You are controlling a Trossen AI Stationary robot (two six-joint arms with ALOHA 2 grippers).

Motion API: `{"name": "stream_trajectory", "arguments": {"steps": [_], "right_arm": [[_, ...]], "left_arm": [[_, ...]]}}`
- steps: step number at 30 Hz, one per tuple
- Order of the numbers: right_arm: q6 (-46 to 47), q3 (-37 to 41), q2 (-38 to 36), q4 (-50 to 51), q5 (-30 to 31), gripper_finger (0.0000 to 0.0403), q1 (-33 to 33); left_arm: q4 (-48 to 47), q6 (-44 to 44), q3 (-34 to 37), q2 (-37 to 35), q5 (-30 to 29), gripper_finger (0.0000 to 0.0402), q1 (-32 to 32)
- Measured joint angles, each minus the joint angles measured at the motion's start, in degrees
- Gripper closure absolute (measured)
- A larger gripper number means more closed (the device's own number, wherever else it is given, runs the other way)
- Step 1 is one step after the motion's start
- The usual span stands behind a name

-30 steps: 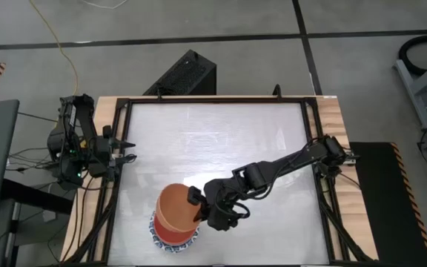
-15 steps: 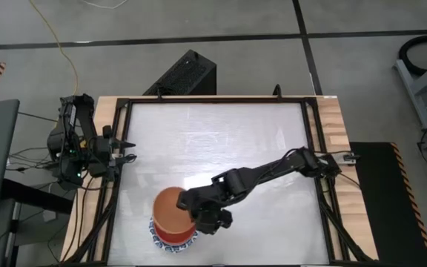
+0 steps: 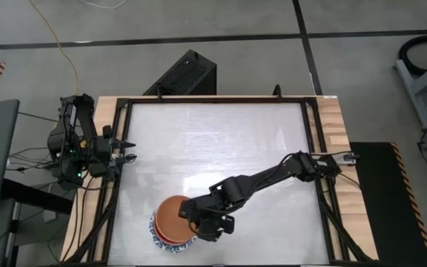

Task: Nest bowls inside each other
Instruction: Stack the light orange bowl on top of the other orange bowl

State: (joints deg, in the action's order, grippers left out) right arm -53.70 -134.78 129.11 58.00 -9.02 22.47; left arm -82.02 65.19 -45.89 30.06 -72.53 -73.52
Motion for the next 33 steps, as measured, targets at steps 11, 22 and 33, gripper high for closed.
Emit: {"name": "stream_trajectory", "arguments": {"steps": [11, 22, 33], "right_arm": [[8.71, -0.11, -0.16, -1.94, 0.02, 0.0357, -0.19], [13.76, -0.11, -0.16, -5.07, 0.02, 0.0296, -0.06], [12.74, -0.11, -0.5, -7.1, 0.09, 0.0224, 0.53]], "left_arm": [[0.01, 0.0, 0.0, 0.0, -0.15, 0.0214, -0.01], [0.0, 0.0, 0.02, -0.02, -0.13, 0.0214, -0.02], [0.02, 0.0, 0.01, 0.0, -0.09, 0.0214, 0.0]]}}
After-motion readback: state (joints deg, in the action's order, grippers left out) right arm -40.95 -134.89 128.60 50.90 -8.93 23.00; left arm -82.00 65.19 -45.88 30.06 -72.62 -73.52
